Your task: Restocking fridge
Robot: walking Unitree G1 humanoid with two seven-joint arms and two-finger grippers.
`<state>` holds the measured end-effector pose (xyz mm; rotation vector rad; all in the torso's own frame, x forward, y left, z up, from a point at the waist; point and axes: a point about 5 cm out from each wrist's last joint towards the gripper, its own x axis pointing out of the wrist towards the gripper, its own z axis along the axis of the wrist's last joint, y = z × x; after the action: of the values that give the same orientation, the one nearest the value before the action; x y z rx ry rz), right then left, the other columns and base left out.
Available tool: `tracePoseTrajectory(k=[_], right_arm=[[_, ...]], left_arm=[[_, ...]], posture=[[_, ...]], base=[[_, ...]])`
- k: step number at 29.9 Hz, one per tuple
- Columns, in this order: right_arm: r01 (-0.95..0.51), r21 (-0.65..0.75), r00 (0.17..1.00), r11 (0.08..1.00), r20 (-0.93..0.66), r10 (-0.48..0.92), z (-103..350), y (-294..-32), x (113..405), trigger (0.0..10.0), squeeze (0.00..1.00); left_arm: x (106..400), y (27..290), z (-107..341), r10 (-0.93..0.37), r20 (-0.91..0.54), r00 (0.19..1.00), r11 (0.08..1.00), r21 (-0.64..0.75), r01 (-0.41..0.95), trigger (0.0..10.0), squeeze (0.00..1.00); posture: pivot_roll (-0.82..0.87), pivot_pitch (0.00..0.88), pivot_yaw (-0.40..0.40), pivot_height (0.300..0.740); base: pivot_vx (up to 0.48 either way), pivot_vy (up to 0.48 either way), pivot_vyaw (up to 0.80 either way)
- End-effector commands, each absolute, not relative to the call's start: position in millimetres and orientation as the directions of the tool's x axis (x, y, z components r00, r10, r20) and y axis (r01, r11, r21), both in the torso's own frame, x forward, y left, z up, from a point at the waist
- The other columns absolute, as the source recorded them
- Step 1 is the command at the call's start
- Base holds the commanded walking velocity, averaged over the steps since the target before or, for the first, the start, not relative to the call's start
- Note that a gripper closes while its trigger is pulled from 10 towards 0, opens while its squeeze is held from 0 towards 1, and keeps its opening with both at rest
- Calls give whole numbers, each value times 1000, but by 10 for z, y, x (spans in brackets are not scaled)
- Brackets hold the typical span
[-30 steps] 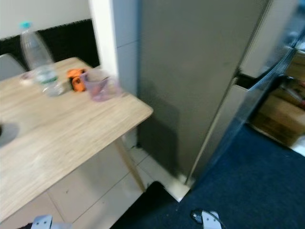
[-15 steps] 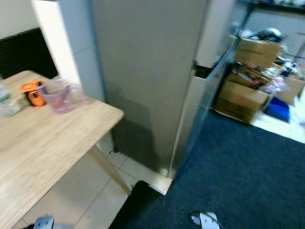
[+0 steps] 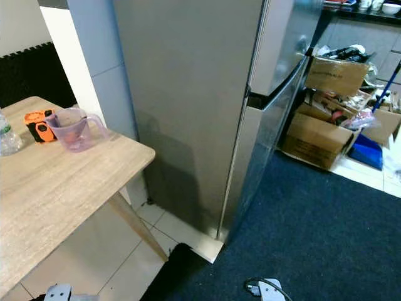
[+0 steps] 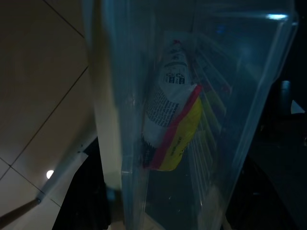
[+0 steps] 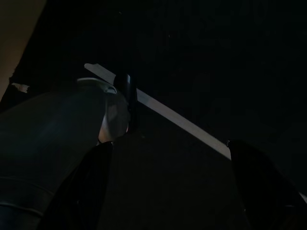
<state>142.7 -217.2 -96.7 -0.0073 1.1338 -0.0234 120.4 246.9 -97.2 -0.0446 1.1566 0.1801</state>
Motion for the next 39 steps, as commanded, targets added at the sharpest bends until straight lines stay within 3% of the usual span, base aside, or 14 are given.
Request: tracePoseTrajectory(k=[1, 5, 15, 39], right_arm=[[10, -14, 434, 1000, -901, -17, -958, -2165, 1450, 10000, 0], [4, -2, 436, 1000, -900, -3, -957, -2184, 1436, 10000, 0], [-28, -3, 428, 1000, -904, 9, -961, -2193, 1416, 10000, 0], [-26, -16, 439, 1000, -898, -3, -955, -2196, 1433, 10000, 0]], left_arm=[[1243, 2426, -971, 107, -911, 399, 987, 49, -154, 10000, 0], [1245, 2403, -977, 100, -912, 398, 988, 43, -151, 10000, 0], [1301, 2309, -984, 83, -912, 401, 989, 27, -144, 10000, 0], [1309, 2291, -985, 68, -914, 401, 992, 20, -124, 10000, 0]], posture=[[-32, 0, 20, 740], [-32, 0, 20, 740], [-37, 0, 15, 740], [-41, 0, 15, 740]], base=[[0, -356, 0], [0, -370, 0], [0, -399, 789], [0, -413, 0]])
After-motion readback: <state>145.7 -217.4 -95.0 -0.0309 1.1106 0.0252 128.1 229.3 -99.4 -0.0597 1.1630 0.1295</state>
